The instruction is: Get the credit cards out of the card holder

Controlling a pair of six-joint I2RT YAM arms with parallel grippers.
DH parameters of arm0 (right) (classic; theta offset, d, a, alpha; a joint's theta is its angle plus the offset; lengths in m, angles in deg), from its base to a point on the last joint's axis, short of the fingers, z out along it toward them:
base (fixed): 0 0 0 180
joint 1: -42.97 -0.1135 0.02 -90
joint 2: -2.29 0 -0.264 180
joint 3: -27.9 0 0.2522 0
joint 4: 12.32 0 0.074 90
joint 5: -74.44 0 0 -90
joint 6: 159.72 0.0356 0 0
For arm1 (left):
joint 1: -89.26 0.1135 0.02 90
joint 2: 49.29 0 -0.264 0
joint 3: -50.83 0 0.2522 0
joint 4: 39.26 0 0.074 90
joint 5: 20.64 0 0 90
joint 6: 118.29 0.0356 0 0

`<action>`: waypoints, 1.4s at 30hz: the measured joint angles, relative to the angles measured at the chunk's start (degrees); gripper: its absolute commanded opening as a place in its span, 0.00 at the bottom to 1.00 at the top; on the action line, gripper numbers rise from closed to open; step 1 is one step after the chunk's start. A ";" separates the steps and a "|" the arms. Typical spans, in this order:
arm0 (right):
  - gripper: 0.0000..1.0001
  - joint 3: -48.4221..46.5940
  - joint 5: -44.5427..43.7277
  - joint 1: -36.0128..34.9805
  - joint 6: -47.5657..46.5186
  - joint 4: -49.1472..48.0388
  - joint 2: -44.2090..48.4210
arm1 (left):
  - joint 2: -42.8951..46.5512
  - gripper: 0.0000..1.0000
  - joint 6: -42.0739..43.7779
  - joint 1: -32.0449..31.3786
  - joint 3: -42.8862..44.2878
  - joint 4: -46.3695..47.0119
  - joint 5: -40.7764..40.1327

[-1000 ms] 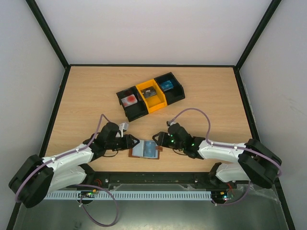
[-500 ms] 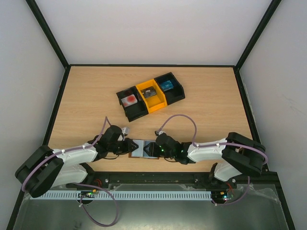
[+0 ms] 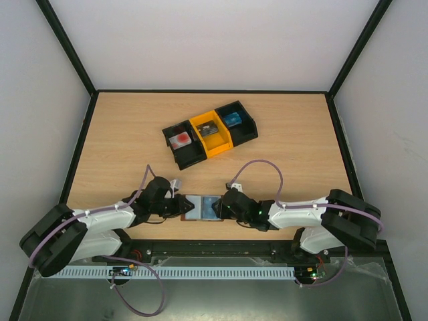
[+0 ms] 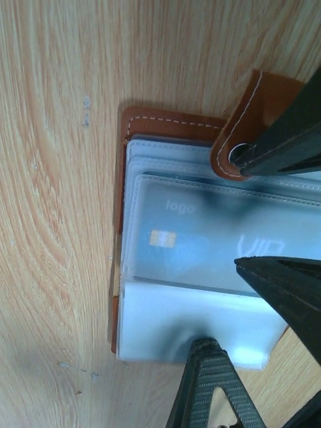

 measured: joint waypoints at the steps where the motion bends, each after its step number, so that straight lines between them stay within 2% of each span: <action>1: 0.32 0.11 -0.11 0.00 0.00 0.02 0.09 | 0.28 0.21 -0.20 -0.09 -0.02 0.04 0.02; 7: 0.26 0.13 -1.97 0.00 -0.52 0.92 0.09 | 2.19 0.22 -1.03 -0.26 -0.13 0.20 0.42; 13: 0.24 0.07 -5.73 0.00 -1.51 3.26 -0.02 | 4.52 0.26 -1.25 -0.26 -0.17 -0.50 0.44; 19: 0.24 -0.35 -8.44 0.00 -2.16 6.27 0.66 | 6.36 0.24 -1.90 -0.26 -0.17 -0.66 1.07; 27: 0.24 -0.35 -4.57 0.00 -2.25 5.77 4.81 | 6.36 0.23 -2.38 -0.26 -0.15 -0.50 2.23; 32: 0.24 -0.35 -3.26 0.00 -2.05 4.00 4.17 | 6.25 0.26 -2.36 -0.28 0.24 -0.42 2.51; 42: 0.25 0.35 -3.52 0.00 -1.01 2.36 1.60 | 5.22 0.24 -1.29 -1.53 3.15 -2.97 0.39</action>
